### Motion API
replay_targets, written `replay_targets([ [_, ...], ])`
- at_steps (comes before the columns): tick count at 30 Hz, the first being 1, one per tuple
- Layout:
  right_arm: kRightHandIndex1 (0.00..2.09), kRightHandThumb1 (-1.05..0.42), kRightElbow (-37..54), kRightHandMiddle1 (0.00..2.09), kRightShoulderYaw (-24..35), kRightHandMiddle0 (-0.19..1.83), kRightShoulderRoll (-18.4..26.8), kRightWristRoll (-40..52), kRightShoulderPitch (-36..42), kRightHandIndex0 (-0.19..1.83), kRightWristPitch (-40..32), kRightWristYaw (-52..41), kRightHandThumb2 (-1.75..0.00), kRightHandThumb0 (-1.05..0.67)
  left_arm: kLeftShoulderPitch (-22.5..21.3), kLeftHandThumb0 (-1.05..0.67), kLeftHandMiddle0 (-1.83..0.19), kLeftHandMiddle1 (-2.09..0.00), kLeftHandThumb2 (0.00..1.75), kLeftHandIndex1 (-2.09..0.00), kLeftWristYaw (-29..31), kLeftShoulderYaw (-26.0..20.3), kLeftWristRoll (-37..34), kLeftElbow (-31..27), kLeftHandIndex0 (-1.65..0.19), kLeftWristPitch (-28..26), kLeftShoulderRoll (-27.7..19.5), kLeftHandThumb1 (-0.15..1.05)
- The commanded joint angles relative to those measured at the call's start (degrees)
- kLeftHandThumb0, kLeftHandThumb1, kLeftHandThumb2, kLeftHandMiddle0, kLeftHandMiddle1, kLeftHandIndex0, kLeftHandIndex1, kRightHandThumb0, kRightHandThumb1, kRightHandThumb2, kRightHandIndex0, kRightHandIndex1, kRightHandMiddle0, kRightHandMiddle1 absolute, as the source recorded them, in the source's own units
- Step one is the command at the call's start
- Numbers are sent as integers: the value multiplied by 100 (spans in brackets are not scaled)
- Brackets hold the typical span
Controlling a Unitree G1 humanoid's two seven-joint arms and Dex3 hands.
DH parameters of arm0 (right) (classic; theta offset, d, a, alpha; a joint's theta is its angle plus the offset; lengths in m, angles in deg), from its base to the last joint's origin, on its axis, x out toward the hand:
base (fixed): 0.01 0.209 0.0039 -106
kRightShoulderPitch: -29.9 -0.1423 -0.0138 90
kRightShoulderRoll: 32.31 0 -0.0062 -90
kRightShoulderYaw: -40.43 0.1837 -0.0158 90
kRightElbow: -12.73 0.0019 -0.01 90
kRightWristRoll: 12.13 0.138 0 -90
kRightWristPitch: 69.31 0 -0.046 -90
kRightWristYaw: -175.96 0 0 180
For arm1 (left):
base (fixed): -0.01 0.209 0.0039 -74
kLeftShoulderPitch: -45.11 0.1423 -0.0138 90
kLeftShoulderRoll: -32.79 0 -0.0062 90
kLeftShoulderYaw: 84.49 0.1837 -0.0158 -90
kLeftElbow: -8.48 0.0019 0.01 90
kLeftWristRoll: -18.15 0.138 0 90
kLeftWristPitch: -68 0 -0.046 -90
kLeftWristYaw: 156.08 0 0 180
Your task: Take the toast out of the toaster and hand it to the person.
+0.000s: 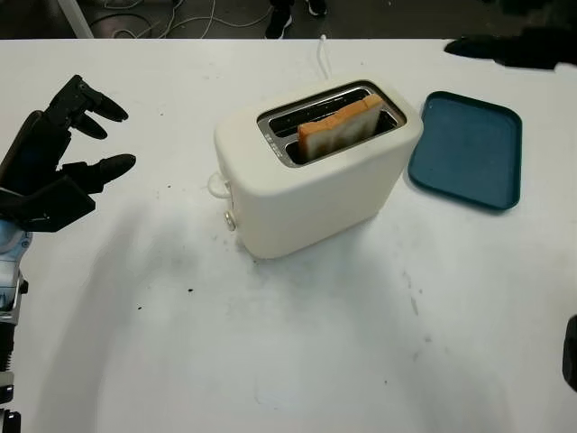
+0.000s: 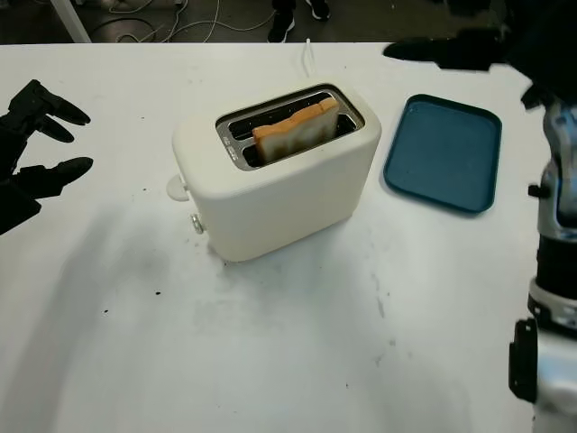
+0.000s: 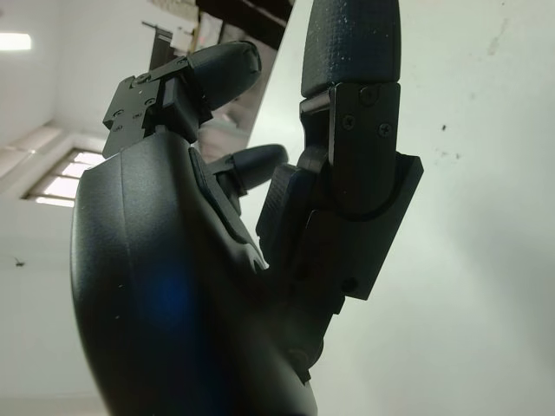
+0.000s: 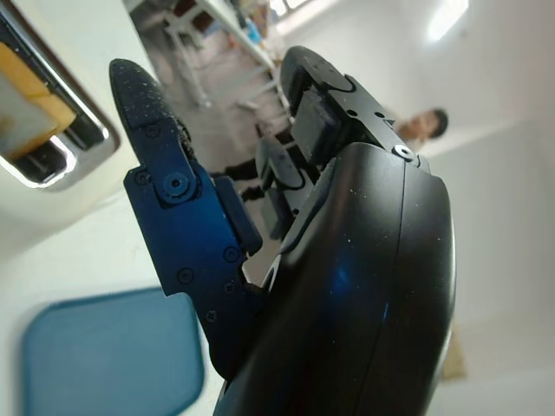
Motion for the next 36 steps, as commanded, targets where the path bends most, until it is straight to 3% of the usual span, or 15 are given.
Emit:
replay_targets([
  [1,6,-68,-79,5,-201,65,53,-168,-212,63,149,-86,0,-60,58,-105,0,-169,42,-153,-14,-40,-14,-4,0,74,36,92],
  [6,10,-67,-410,4,-706,67,19,-699,-452,70,859,-162,0,-60,59,-105,0,-170,41,-153,-21,-36,25,23,0,88,8,92],
  [7,17,-66,-470,5,-779,69,4,-833,-481,80,1006,-113,0,-63,55,-105,0,-170,42,-153,-17,-31,36,28,0,91,-3,92],
  [9,52,-65,-698,3,-894,73,-46,-976,-540,78,1456,-95,0,-67,36,-105,0,-170,42,-152,-8,-15,53,45,0,120,-15,92],
  [11,112,-66,-845,1,-1009,75,-112,-1133,-584,73,1642,-67,0,-74,9,-105,0,-168,42,-151,13,5,53,57,0,125,-19,92],
  [13,130,-65,-983,1,-1104,77,-204,-1247,-632,72,1762,-59,0,-77,-25,-105,0,-167,41,-151,45,26,40,47,0,96,-17,92],
  [14,121,-65,-1052,1,-1145,78,-241,-1262,-656,63,1793,-102,0,-76,-50,-105,0,-167,40,-151,39,41,61,57,0,119,-17,92],
  [15,90,-65,-1104,1,-1180,77,-268,-1268,-677,57,1790,-158,0,-75,-74,-105,0,-167,40,-151,29,56,86,67,0,145,-18,92],
  [16,73,-66,-1126,1,-1223,76,-287,-1296,-697,58,1717,-219,0,-75,-98,-105,0,-167,41,-151,21,71,113,72,0,164,-20,92],
  [25,60,-75,-1237,0,-1438,68,-451,-1372,-708,43,1644,-588,-1,-83,-341,-105,0,-169,44,-151,80,207,287,211,0,329,-109,92],
  [29,79,-78,-1239,0,-1370,68,-452,-1242,-699,32,1772,-738,-1,-85,-385,-105,0,-167,42,-152,121,206,203,281,0,378,-42,92],
  [32,80,-79,-1170,1,-1290,68,-401,-1226,-682,34,1817,-712,-1,-86,-375,-105,0,-167,41,-153,90,207,243,301,0,408,-50,92],
  [36,60,-79,-1102,0,-1195,68,-390,-1188,-653,46,1794,-729,0,-86,-372,-105,0,-167,42,-153,88,200,230,321,0,450,-45,92],
])
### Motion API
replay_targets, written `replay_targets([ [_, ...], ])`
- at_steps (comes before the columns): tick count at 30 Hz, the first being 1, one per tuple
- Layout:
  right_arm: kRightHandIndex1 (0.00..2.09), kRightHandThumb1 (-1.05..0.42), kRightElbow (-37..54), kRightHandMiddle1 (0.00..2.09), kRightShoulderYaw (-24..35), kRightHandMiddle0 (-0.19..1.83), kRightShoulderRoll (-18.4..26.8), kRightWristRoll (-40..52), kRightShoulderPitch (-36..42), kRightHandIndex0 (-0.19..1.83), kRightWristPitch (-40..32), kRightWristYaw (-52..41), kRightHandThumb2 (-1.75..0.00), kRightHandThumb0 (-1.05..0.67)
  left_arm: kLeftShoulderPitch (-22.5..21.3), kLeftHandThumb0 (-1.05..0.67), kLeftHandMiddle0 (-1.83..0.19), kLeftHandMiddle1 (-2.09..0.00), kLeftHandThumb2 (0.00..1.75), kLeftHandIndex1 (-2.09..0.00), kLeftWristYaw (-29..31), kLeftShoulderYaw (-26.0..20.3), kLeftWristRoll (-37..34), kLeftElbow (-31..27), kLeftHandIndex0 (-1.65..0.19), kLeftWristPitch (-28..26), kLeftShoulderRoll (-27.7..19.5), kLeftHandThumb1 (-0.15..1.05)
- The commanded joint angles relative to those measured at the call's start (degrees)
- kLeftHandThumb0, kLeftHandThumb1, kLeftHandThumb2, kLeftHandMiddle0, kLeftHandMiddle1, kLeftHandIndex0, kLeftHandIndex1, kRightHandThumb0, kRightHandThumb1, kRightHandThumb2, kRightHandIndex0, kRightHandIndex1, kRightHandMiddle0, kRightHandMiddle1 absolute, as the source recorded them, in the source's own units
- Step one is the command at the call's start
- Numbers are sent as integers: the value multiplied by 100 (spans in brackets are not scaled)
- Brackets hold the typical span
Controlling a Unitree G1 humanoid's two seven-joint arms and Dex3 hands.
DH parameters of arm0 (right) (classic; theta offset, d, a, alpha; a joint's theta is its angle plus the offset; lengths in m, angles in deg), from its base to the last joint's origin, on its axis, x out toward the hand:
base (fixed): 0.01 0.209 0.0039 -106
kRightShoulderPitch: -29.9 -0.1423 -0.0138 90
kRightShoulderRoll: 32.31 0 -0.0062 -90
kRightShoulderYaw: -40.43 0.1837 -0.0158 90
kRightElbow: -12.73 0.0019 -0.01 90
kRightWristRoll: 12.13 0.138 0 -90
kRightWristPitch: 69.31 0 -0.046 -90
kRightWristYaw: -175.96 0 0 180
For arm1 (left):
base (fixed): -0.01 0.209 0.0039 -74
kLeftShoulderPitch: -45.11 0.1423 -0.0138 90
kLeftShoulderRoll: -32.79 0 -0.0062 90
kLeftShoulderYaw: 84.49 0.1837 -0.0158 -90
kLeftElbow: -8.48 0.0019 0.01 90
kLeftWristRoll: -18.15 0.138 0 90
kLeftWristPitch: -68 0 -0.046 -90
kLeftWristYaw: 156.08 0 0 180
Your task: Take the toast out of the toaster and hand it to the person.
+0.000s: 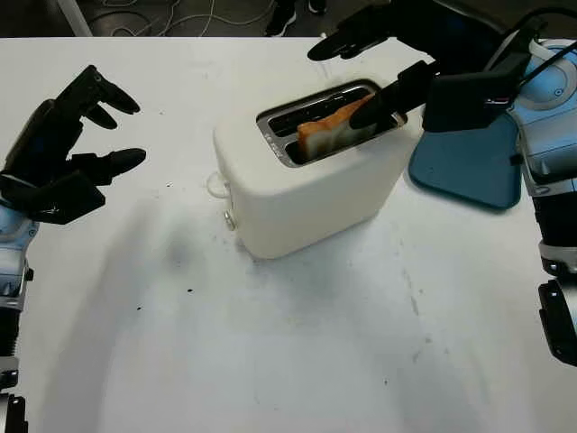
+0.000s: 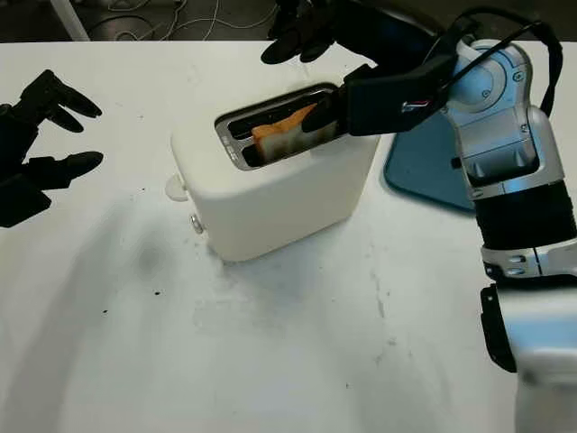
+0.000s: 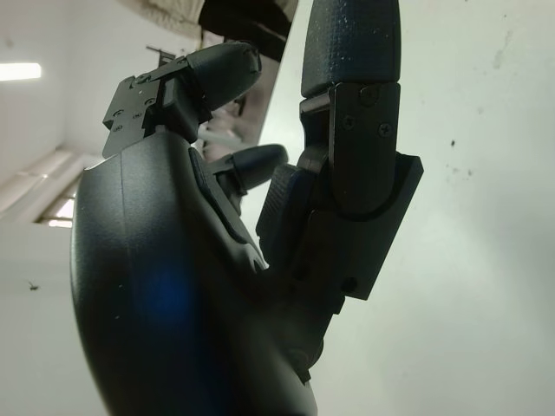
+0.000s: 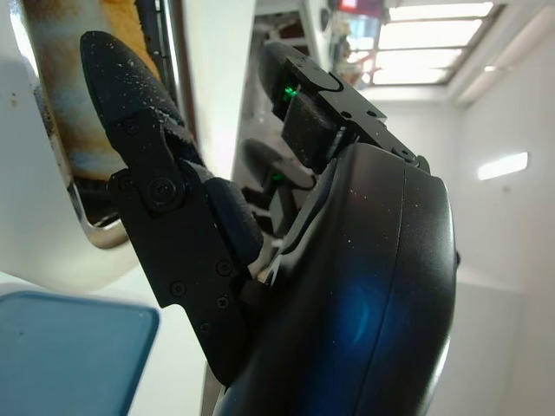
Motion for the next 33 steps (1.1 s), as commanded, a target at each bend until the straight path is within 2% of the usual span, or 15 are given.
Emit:
replay_targets([
  [1,55,-79,133,0,94,68,26,147,2,47,48,-66,0,-85,1,-105,0,-167,42,-153,18,17,25,17,0,87,-25,92],
  [7,51,-80,202,0,-28,64,-4,207,66,44,-113,-367,-1,-86,14,-105,0,-167,40,-154,41,9,-30,-26,0,8,11,92],
  [11,55,-81,145,0,-109,64,-19,187,137,43,155,-437,0,-84,25,-105,0,-166,41,-154,22,8,2,-31,0,36,-4,92],
  [15,57,-79,158,0,-180,64,-59,186,206,41,84,-506,0,-78,20,-105,0,-166,41,-154,17,12,14,-21,0,45,-8,92],
  [21,61,-80,203,0,-289,64,-56,62,291,39,100,-508,-1,-80,40,-105,0,-166,41,-154,30,-4,-27,-65,0,-59,16,92],
  [26,64,-79,236,1,-301,64,-129,140,342,37,-24,-553,0,-74,61,-105,0,-167,40,-153,12,-16,-32,-49,0,-47,24,92],
  [33,71,-77,159,3,-332,69,-196,22,470,42,302,-242,0,-62,87,-105,0,-169,41,-151,27,-24,-37,-91,0,-122,17,92],
])
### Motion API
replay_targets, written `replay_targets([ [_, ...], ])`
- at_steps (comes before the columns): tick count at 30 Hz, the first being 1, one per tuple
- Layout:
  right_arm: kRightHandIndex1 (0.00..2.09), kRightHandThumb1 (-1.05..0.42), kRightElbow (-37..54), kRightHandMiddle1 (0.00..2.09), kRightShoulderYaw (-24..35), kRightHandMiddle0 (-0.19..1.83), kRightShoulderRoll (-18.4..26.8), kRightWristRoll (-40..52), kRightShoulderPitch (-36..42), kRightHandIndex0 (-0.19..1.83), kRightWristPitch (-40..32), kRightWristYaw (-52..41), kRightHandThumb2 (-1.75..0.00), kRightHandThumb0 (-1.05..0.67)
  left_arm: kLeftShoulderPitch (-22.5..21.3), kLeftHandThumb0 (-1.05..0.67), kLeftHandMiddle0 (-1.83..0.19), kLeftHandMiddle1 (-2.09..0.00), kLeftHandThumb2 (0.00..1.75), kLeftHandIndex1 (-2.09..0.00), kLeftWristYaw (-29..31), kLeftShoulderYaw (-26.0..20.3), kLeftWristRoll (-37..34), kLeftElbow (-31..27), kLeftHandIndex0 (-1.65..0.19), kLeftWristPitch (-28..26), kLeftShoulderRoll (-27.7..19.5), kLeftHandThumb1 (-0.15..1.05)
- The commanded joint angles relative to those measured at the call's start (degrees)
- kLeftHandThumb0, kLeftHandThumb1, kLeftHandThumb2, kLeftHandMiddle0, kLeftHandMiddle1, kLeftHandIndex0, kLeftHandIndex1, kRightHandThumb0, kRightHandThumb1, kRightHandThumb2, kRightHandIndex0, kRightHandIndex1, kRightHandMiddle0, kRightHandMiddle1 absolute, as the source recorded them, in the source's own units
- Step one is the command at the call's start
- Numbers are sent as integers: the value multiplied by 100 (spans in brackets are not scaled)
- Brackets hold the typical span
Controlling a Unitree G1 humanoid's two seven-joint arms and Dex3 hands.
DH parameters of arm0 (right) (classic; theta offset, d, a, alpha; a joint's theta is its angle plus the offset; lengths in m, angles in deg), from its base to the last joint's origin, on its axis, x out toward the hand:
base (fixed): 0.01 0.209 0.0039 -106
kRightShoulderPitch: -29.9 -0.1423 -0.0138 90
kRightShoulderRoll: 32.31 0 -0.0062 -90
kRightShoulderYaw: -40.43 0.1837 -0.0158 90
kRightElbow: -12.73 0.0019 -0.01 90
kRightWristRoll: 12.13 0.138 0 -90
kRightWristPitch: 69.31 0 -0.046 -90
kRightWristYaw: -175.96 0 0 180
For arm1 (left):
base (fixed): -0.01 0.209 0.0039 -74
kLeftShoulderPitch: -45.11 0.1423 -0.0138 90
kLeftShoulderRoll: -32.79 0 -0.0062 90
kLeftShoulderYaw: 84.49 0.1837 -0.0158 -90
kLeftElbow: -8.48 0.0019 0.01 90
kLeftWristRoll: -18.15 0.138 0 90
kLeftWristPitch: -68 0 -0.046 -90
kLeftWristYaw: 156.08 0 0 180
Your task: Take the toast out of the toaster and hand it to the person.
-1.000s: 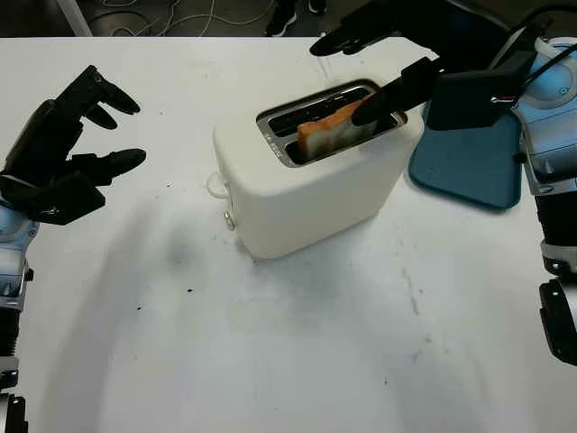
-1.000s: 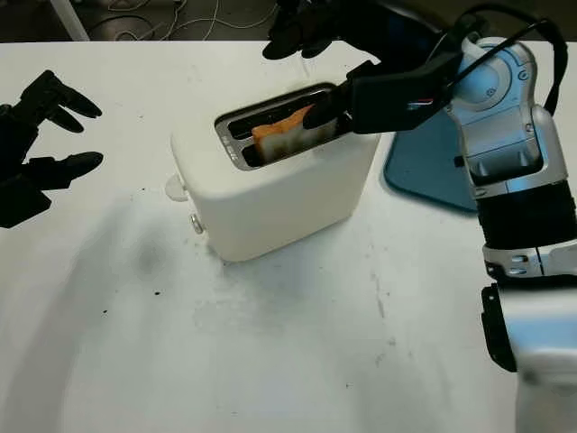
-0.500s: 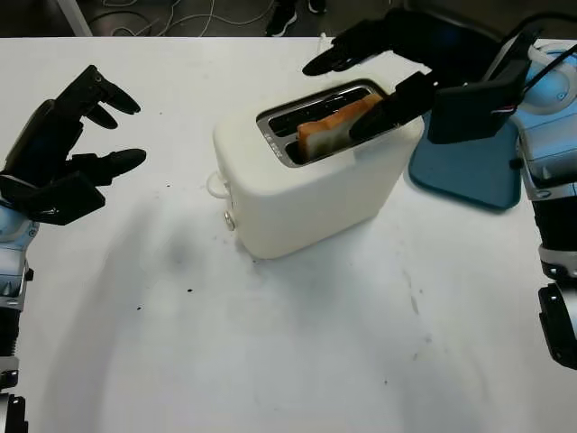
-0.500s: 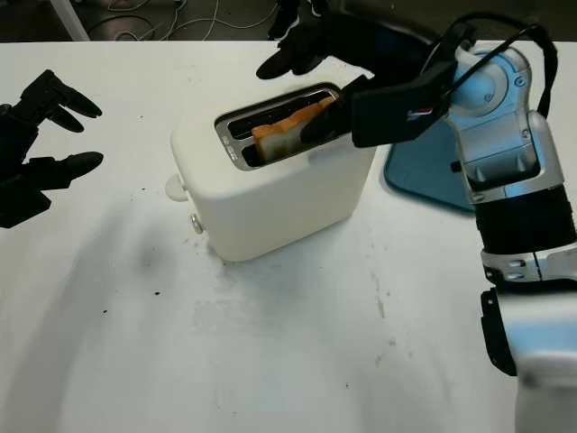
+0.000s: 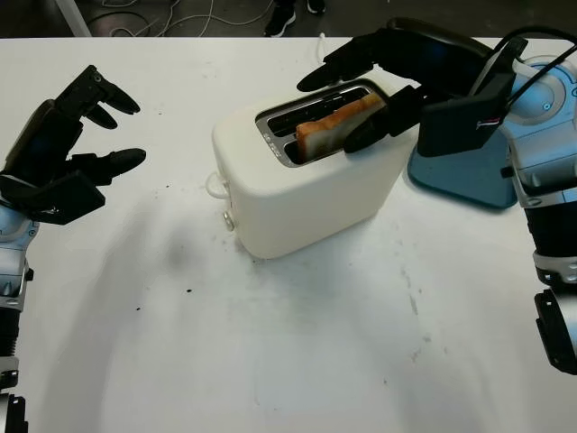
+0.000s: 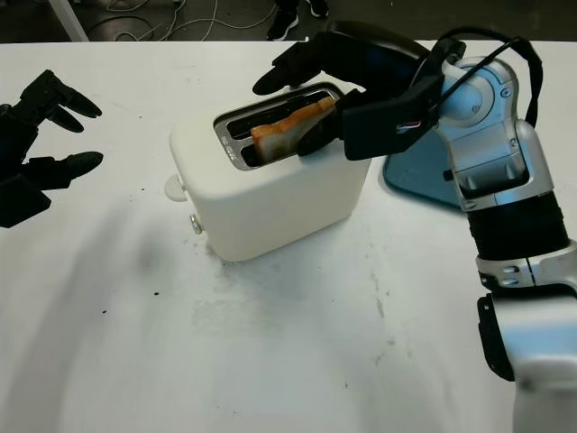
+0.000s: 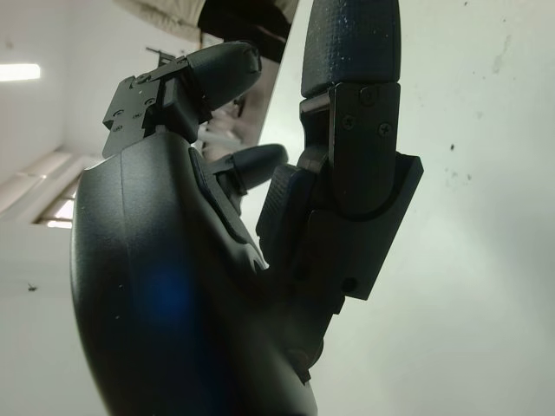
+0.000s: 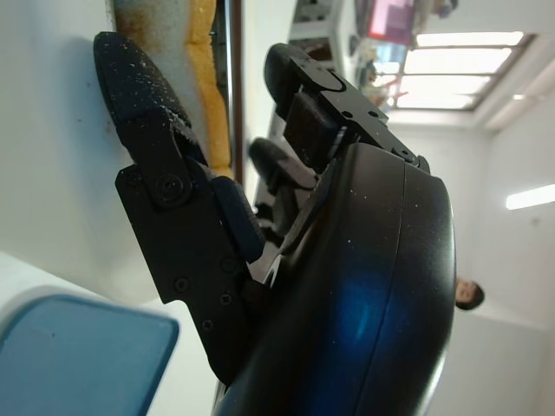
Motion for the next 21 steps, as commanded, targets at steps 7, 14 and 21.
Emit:
replay_targets([
  [7,79,-78,-173,6,-74,76,-174,-14,181,49,363,140,0,-50,99,-105,0,-169,40,-152,9,-19,-17,-86,0,-50,16,92],
  [14,81,-79,-151,14,-73,95,-187,-22,215,77,364,161,0,-39,111,-105,0,-169,40,-152,6,-23,-20,-89,0,-55,20,92],
  [21,99,-78,-14,22,-170,109,-77,-132,265,91,337,31,0,-40,137,-105,0,-170,40,-152,-5,-35,-14,-128,0,-82,20,92],
])
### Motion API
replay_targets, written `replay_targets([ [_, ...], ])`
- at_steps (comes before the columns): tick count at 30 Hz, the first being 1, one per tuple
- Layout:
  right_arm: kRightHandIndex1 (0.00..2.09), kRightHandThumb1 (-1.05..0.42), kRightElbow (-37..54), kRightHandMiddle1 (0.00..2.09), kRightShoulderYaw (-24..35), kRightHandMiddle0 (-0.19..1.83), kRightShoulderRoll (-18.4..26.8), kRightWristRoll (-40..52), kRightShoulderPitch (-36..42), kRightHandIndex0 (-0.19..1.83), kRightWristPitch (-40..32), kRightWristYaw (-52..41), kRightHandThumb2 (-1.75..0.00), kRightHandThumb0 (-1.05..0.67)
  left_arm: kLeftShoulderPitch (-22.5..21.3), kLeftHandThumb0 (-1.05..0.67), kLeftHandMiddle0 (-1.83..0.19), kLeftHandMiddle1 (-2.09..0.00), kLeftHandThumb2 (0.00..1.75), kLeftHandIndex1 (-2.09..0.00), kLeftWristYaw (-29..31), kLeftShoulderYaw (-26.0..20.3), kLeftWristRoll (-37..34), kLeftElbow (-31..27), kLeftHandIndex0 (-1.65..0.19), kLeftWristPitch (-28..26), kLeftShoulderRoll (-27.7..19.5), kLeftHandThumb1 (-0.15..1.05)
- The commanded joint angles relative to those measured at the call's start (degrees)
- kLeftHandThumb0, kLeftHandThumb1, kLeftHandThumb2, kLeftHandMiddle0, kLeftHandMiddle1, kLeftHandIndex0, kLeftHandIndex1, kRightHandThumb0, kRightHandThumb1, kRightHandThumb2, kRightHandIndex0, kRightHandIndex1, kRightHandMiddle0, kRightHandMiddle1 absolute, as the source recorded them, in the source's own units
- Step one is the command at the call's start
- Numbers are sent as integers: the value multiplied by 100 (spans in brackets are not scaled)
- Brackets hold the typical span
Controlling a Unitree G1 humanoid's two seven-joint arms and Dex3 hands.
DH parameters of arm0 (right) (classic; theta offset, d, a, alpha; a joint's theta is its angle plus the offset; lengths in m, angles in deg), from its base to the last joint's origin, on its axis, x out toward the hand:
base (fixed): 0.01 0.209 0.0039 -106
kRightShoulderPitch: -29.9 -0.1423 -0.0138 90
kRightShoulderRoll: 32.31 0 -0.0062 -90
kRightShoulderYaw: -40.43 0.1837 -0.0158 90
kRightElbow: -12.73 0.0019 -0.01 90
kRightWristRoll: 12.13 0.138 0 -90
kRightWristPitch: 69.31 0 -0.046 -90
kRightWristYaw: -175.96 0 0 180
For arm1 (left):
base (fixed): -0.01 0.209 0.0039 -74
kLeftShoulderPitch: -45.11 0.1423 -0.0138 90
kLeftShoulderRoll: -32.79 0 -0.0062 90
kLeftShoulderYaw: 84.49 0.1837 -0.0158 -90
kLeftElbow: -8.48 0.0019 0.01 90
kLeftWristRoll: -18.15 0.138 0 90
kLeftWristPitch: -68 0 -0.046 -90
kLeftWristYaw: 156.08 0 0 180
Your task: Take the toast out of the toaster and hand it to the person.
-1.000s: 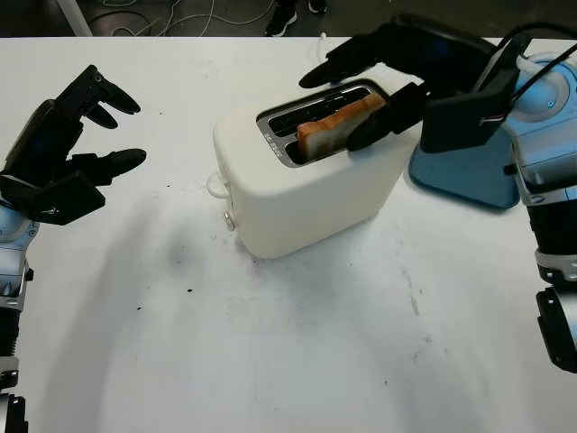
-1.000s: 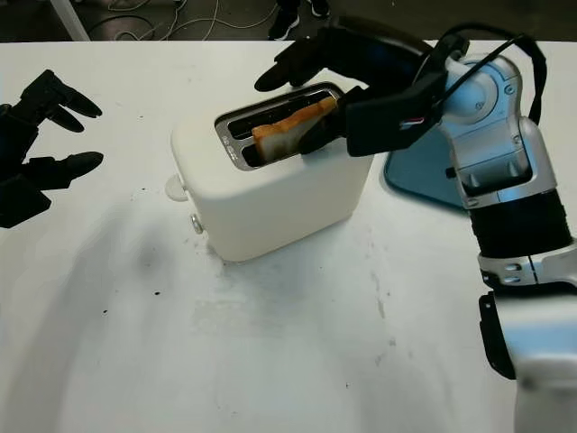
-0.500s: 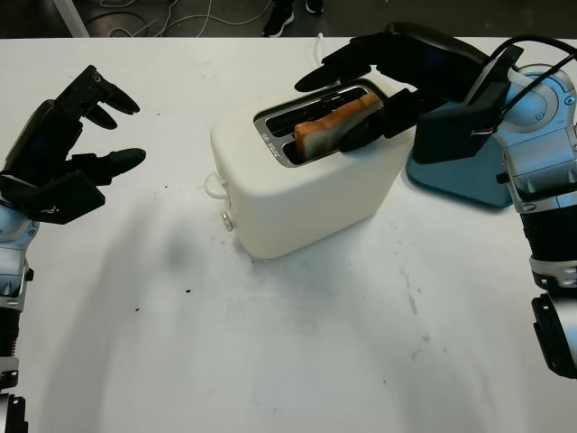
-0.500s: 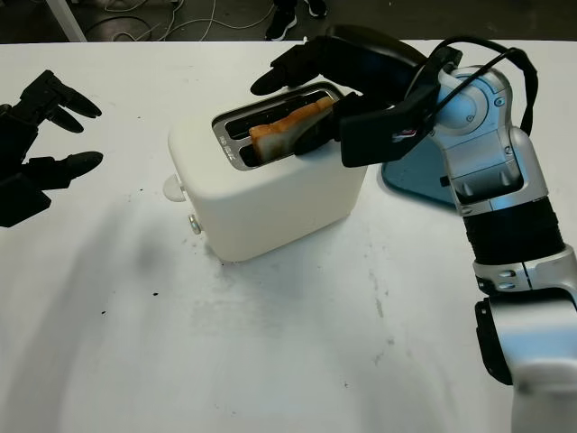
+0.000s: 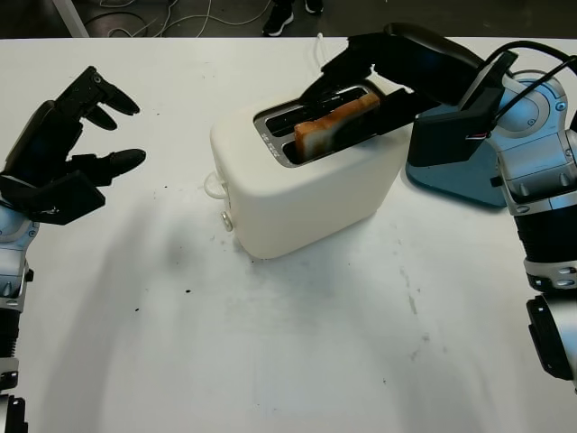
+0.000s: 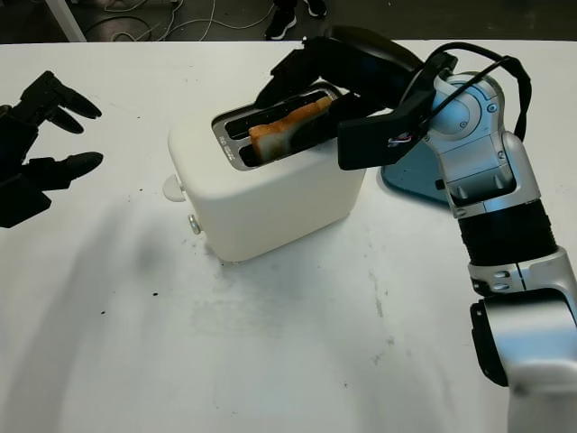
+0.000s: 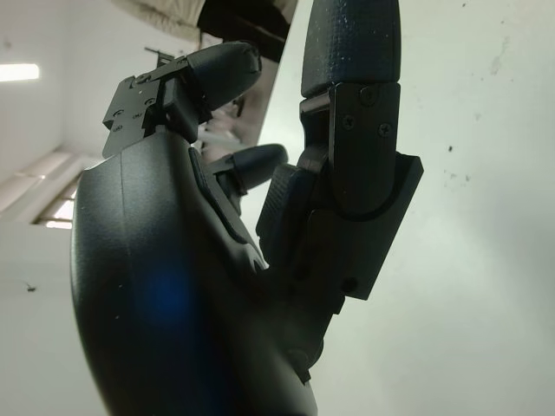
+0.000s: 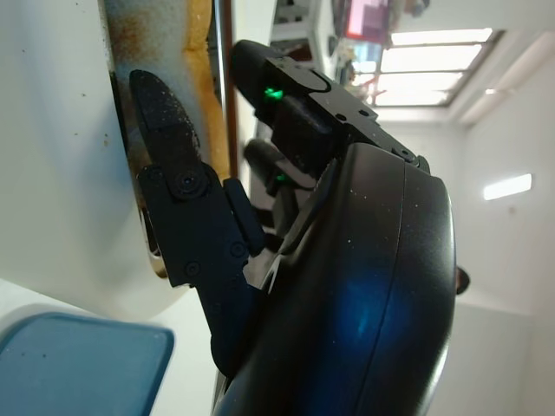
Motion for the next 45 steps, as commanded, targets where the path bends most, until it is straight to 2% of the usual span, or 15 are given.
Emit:
replay_targets([
  [1,104,-78,86,24,-144,112,39,-34,171,91,119,-223,0,-41,112,-105,0,-170,40,-152,-8,-36,-5,-81,0,-52,16,92],
  [6,101,-77,126,38,-287,116,242,-44,119,101,355,-546,0,-53,117,-105,0,-169,41,-151,-67,-42,16,-17,0,64,20,92],
  [10,142,-80,167,102,-413,100,441,-162,68,101,721,-663,0,-69,125,-105,0,-169,41,-150,-57,-46,-3,-24,0,57,19,92],
  [11,161,-81,209,115,-441,97,481,-174,55,102,723,-713,0,-71,131,-105,0,-169,40,-150,-52,-47,-1,-45,0,38,16,92],
  [14,173,-83,246,139,-523,92,575,-244,15,109,890,-783,-1,-73,135,-105,0,-169,41,-150,-46,-48,-12,-56,0,16,23,92],
  [18,174,-88,216,144,-621,93,683,-391,-63,108,1197,-810,-2,-73,134,-105,0,-168,40,-149,-49,-52,-28,-16,0,74,29,92],
  [20,175,-91,217,131,-642,94,731,-511,-101,108,1370,-733,-6,-73,137,-105,0,-169,40,-149,-57,-54,-25,-23,0,66,34,92],
  [21,172,-92,214,116,-639,99,740,-561,-112,109,1439,-691,-14,-72,139,-105,0,-170,40,-149,-62,-56,-26,-23,0,61,38,92],
  [23,173,-92,199,111,-562,102,708,-691,-64,109,1637,-407,-20,-69,144,-105,0,-171,40,-149,-54,-58,-29,-38,0,32,38,92],
  [24,174,-92,175,139,-511,95,682,-776,-24,111,1777,-188,-22,-66,144,-105,0,-171,40,-149,-53,-58,-30,-37,0,40,37,92],
  [25,174,-92,138,156,-461,91,650,-837,10,112,1911,24,-24,-64,143,-105,0,-171,40,-149,-56,-59,-29,-28,0,55,38,92],
  [27,174,-92,27,171,-363,94,586,-975,53,115,2174,501,-27,-58,148,-105,0,-170,40,-149,-68,-58,-8,-38,0,40,37,92],
  [31,175,-92,-205,174,-180,88,489,-1406,-30,111,2475,1456,-36,-53,152,-105,0,-171,41,-149,-78,-50,15,-41,0,51,31,92],
  [39,175,-92,-1138,175,146,83,286,-2054,-514,109,2794,3258,-25,-48,158,-105,0,-173,40,-149,-80,-59,-13,-17,0,82,51,92],
  [45,175,-92,-1975,175,188,83,285,-2158,-943,109,3014,4115,-21,-47,155,-105,0,-171,40,-151,-56,-58,-45,-22,0,88,63,92],
])
